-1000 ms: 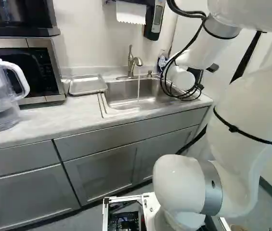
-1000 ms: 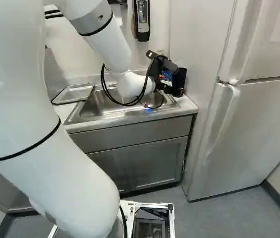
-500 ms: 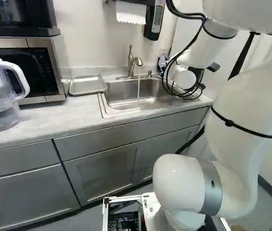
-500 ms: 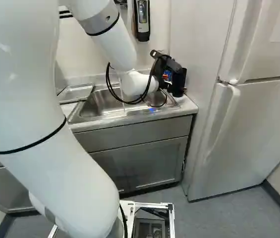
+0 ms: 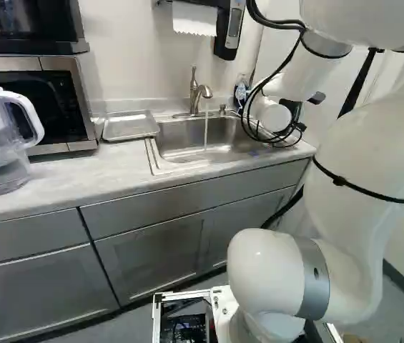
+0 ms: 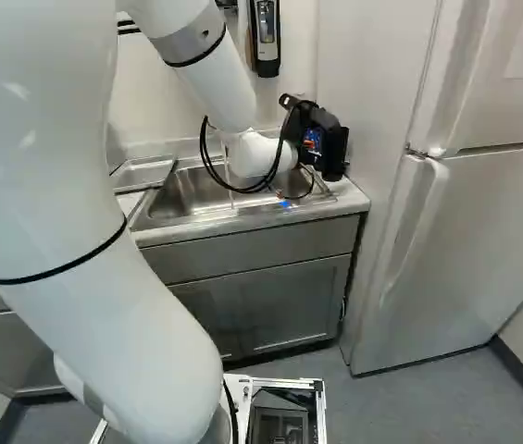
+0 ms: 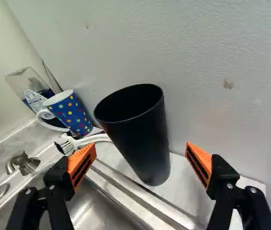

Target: Rinse the cup and place it in the tray

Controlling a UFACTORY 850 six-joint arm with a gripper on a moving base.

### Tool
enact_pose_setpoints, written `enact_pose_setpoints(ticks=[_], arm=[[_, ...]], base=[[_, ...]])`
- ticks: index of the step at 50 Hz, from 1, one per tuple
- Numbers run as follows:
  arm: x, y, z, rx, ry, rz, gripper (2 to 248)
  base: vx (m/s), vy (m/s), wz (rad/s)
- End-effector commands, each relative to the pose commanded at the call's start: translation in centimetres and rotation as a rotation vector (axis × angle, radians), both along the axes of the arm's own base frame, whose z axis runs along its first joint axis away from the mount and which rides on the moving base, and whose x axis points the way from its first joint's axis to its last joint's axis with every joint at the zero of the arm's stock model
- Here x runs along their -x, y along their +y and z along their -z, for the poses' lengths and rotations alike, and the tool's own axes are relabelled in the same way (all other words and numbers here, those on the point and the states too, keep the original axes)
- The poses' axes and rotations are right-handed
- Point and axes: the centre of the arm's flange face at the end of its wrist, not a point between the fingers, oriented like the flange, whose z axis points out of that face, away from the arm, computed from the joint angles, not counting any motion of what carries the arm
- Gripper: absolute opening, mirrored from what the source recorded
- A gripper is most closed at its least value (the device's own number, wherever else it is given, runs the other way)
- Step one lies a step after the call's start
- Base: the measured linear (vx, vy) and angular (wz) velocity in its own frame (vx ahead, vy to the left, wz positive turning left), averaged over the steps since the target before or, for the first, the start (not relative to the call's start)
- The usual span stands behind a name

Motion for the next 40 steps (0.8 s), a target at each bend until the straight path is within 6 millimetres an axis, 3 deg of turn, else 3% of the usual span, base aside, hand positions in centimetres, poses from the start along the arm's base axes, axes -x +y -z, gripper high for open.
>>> enact_pose_setpoints(ticks=[40], arm=[[0.0, 0.0, 0.0, 0.253, 0.203, -0.083, 247]], base=[[0.0, 0.0, 0.0]])
